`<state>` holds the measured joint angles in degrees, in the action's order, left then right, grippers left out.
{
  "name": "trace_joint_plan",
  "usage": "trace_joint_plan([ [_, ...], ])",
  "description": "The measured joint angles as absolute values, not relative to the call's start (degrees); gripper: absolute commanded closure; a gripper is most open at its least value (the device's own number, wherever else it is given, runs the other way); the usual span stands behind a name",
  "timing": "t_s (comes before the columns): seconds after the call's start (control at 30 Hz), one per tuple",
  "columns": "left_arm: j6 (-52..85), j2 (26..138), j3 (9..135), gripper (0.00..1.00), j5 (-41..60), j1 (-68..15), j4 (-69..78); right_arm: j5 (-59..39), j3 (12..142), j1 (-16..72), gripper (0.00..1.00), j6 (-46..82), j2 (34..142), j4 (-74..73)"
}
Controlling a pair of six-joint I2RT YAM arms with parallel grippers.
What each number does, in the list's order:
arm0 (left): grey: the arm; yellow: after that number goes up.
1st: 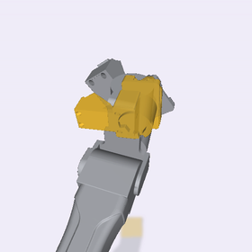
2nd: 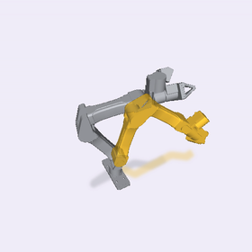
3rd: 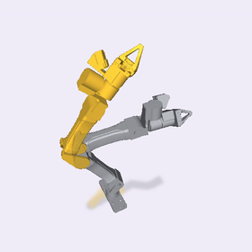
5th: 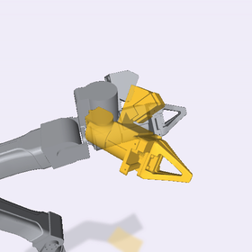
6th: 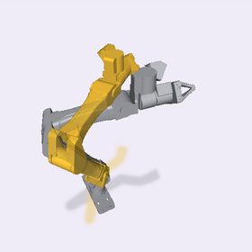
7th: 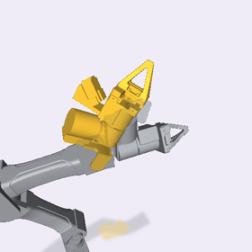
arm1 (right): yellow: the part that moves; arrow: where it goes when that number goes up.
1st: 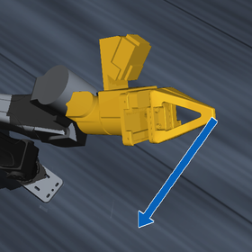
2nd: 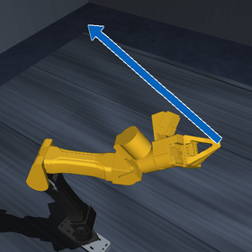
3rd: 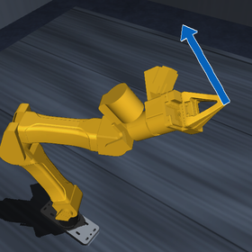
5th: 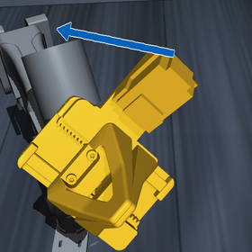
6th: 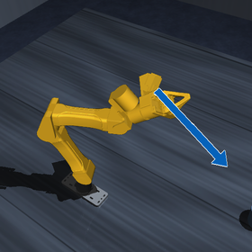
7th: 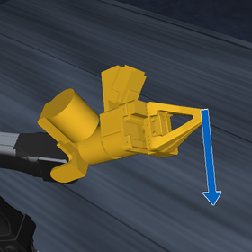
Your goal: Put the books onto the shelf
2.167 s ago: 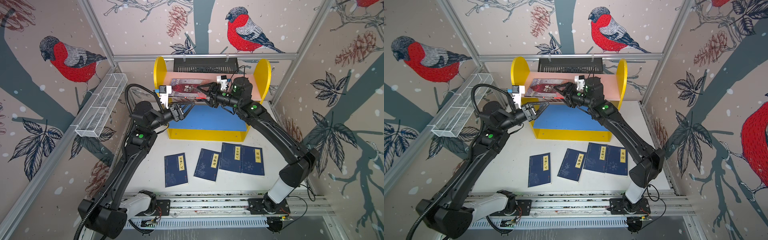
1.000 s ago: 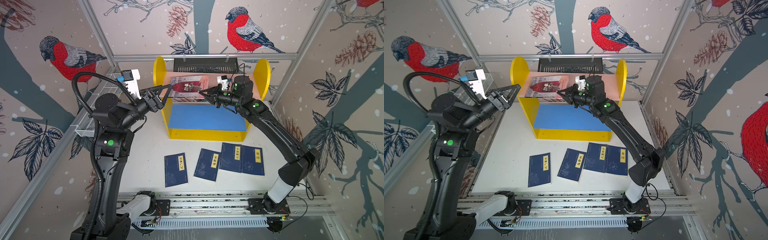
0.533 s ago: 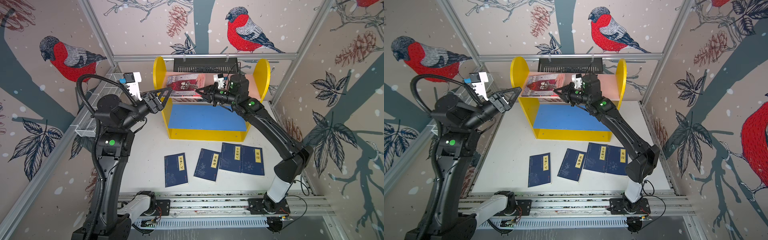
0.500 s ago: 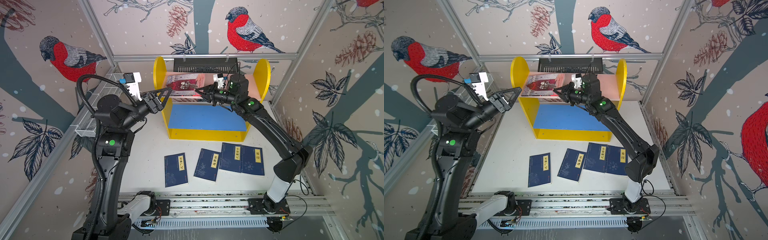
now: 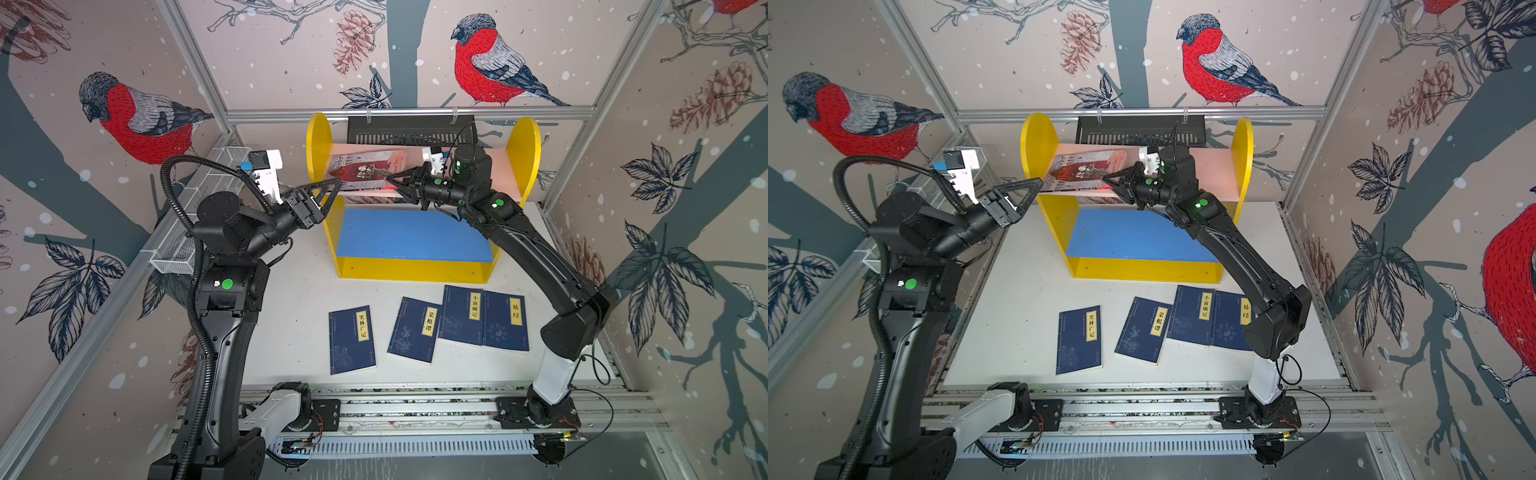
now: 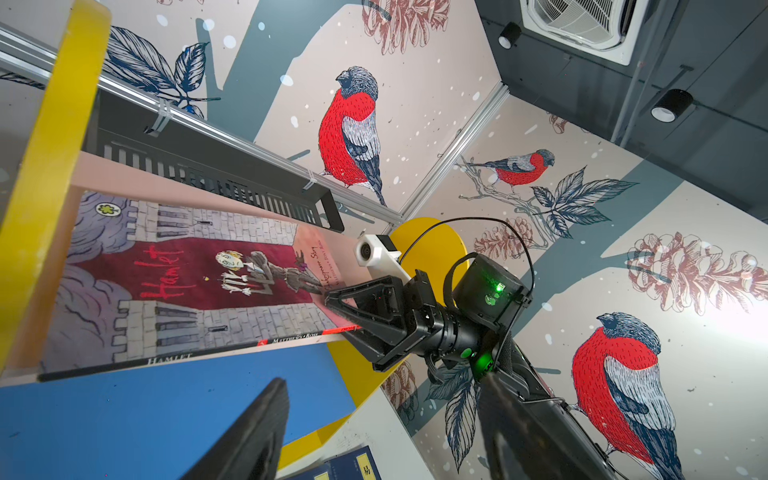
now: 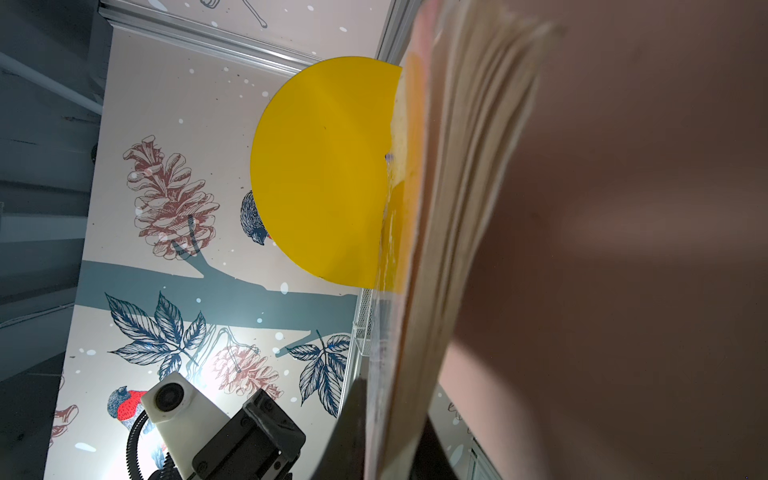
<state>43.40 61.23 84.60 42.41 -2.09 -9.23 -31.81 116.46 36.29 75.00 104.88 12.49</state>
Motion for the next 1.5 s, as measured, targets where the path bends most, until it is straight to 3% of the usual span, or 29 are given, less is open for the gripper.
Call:
trace_joint_plan([
  [0.2,44.12,60.75,83.64,0.27,43.55,-1.56,-8.14,-31.81,118.13,36.34,0.57,75.22,105.69,13.80],
  [0.47,45.12,60.25,81.62,0.27,44.82,-1.39,-5.54,-30.92,120.33,36.53,0.44,74.81,106.21,16.99],
  [1.1,48.23,60.20,69.93,0.26,47.51,-2.22,4.64,-26.61,129.62,36.86,0.35,72.34,108.90,28.25],
  [1.5,45.65,63.40,69.43,0.26,43.29,-8.88,6.39,-25.80,131.92,37.12,0.31,71.29,109.47,30.98],
])
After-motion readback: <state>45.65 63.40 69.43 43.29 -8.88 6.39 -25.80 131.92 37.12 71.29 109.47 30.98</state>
